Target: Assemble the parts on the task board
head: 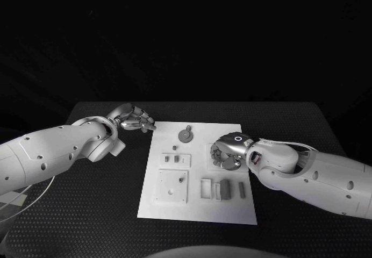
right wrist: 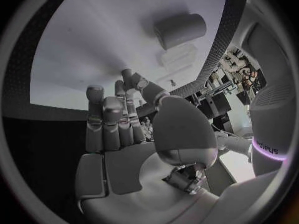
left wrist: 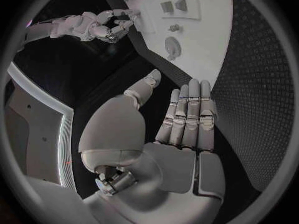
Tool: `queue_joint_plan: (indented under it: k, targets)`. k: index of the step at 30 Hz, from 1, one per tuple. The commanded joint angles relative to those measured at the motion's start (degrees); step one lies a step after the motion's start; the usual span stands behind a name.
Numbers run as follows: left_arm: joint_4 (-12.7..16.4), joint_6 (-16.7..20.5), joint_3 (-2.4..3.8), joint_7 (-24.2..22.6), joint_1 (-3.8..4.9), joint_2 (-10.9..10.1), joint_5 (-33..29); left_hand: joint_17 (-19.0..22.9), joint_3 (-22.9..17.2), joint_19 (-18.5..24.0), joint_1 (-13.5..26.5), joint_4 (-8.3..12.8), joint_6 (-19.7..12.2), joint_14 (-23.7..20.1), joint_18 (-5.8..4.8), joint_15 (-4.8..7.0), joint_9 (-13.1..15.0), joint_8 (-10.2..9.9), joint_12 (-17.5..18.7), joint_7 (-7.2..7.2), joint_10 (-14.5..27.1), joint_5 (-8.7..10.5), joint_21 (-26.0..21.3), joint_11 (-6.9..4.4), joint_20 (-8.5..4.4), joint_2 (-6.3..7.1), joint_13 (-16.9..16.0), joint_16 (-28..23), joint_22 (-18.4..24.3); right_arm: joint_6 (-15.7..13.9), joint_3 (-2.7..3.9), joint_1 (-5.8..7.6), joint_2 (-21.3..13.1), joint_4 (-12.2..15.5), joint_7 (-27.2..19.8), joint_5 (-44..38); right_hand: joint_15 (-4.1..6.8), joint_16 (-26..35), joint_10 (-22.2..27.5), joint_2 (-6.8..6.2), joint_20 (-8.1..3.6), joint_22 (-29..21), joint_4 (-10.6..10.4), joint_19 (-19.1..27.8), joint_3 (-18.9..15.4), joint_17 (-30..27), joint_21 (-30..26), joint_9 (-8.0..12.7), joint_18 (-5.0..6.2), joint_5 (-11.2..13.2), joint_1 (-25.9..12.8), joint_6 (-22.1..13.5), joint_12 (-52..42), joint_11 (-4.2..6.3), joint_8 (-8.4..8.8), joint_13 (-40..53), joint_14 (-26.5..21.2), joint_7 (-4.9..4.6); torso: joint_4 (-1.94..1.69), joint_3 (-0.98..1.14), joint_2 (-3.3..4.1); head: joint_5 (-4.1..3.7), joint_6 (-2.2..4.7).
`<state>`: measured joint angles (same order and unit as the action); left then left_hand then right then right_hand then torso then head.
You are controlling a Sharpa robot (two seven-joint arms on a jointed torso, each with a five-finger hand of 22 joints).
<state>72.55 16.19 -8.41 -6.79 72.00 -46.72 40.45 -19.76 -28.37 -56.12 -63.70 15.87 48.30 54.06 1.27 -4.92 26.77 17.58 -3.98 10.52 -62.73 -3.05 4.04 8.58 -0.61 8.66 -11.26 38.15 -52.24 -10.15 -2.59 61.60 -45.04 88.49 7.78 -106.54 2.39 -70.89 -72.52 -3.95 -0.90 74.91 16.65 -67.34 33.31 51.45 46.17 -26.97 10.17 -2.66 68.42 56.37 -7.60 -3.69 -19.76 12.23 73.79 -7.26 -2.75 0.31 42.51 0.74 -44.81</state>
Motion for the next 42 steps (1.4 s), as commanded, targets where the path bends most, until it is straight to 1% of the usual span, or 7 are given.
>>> queue_joint_plan:
  k: [1, 2, 5, 16, 23, 33, 42]
  targets:
    - [0.1, -0.1, 0.04, -0.5, 0.05, 0.0, 0.1, -0.1, 0.2, -0.1, -0.1, -0.2, -0.2, 0.3, 0.56, -0.07, -0.1, 0.2, 0.0, 0.12, 0.2, 0.19, 0.0, 0.34, 0.0, 0.18, 0.1, -0.2, 0.1, -0.5, -0.01, -0.06, 0.0, 0.1, 0.3, -2.0, 0.66, -0.2, -1.3, -0.1, -0.3, 0.9, -0.9, -0.2, 3.7, 0.1, 0.0, -0.4, 4.83, -0.4, 1.8, 1.0, -0.5, 0.27, -0.52, 0.6, 0.0, 0.16, -0.02, -0.01, 0.0, -0.01, -0.07]
    - [0.1, -0.1, 0.04, -0.5, 0.05, 0.0, 0.1, -0.1, 0.2, -0.1, -0.1, -0.2, -0.2, 0.3, 0.56, -0.07, -0.1, 0.2, 0.0, 0.12, 0.2, 0.19, 0.0, 0.34, 0.0, 0.18, 0.1, -0.3, 0.1, -0.7, -0.01, -0.08, 0.0, 0.1, 0.3, -2.0, 0.79, -0.2, -1.8, -0.7, -0.13, 0.9, -1.3, -0.6, 5.8, 0.1, 0.1, -0.5, 4.83, -0.3, 1.1, 1.5, -0.6, 0.48, -0.52, 1.0, 0.1, 0.29, -0.02, -0.02, 0.0, -0.02, -0.09]
    - [0.1, -0.1, 0.04, -0.5, 0.05, 0.1, 0.1, -0.1, 0.2, -0.1, -0.1, -0.2, -0.2, 0.3, 0.56, -0.07, -0.1, 0.2, 0.0, 0.12, 0.2, 0.19, 0.0, 0.34, 0.0, 0.17, 0.1, -0.3, 0.1, -1.0, -0.01, -0.12, 0.1, 0.4, 0.1, -2.1, 1.02, -0.1, -2.5, -0.96, -0.26, 0.9, -0.9, -0.9, 7.4, 0.1, 0.2, -0.7, 4.83, -0.3, 0.2, 2.1, -0.7, 0.77, -0.65, 1.6, 0.2, 0.52, -0.01, -0.03, 0.0, -0.01, -0.08]
    - [0.1, -0.1, 0.04, -0.6, 0.05, 0.1, 0.1, -0.2, 0.2, -0.1, -0.1, -0.2, -0.2, 0.3, 0.56, -0.07, -0.1, 0.2, 0.0, 0.12, 0.2, 0.19, 0.0, 0.34, -0.01, 0.14, 0.1, -0.3, 0.1, -2.8, 0.0, -0.17, 0.1, 1.1, 0.2, -2.1, 1.27, -0.1, -3.1, -1.11, -0.41, 1.0, -0.5, -1.1, 8.2, 0.2, 0.3, -1.0, 4.83, -0.3, -0.5, 2.6, -0.8, 1.02, -0.8, 2.2, 0.3, 0.76, -0.02, -0.02, -0.02, 0.09, -0.1]
    - [0.1, -0.1, 0.04, -0.5, 0.05, 0.0, 0.1, -0.3, 0.1, -0.1, -0.2, -0.2, -0.2, 0.3, 0.56, -0.07, -0.1, 0.2, 0.0, 0.12, 0.2, 0.19, 0.0, 0.34, -0.01, 0.13, 0.1, -0.4, 0.1, -2.8, 0.06, -0.16, -0.5, 2.8, 0.5, -1.8, 1.34, -0.1, -3.2, -1.14, -0.45, 1.0, -0.4, -1.1, 8.3, 0.2, 0.3, -1.1, 4.83, -0.3, -0.6, 2.8, -0.8, 1.09, -0.84, 2.4, 0.4, 0.83, 0.0, -0.02, -0.02, 0.22, -0.08]
    - [0.1, -0.1, 0.04, -0.5, 0.05, 0.1, 0.1, -0.3, 0.1, -0.1, -0.2, -0.2, -0.2, 0.3, 0.56, -0.06, -0.1, 0.2, 0.0, 0.11, 0.2, 0.19, 0.0, 0.33, -0.02, 0.12, 0.2, -0.4, 0.1, -2.2, 1.41, 0.41, -1.4, 7.1, 1.2, -2.1, 1.43, 0.0, -3.5, -1.26, -0.5, 1.0, -0.4, -1.1, 8.5, 0.2, 0.4, -1.2, 4.83, -0.3, -0.8, 3.0, -0.8, 1.19, -0.89, 2.6, 0.4, 0.91, 0.02, -0.03, -0.03, 0.42, 0.01]
    - [0.1, 0.1, 0.04, -0.5, 0.05, 0.2, 0.1, -0.4, 0.1, -0.1, -0.2, -0.2, -0.2, 0.3, 0.55, -0.06, -0.1, 0.2, 0.0, 0.11, 0.2, 0.19, 0.0, 0.33, -0.02, 0.13, 0.2, -0.5, 0.1, -2.1, 1.51, 0.62, 1.1, 8.8, 0.6, -1.6, 1.47, 0.0, -3.5, -1.25, -0.52, 1.0, -0.3, -1.2, 8.6, 0.2, 0.4, -1.2, 4.83, -0.3, -0.8, 3.0, -0.8, 1.23, -0.91, 2.7, 0.4, 0.95, 0.01, -0.03, -0.01, 1.21, 0.07]
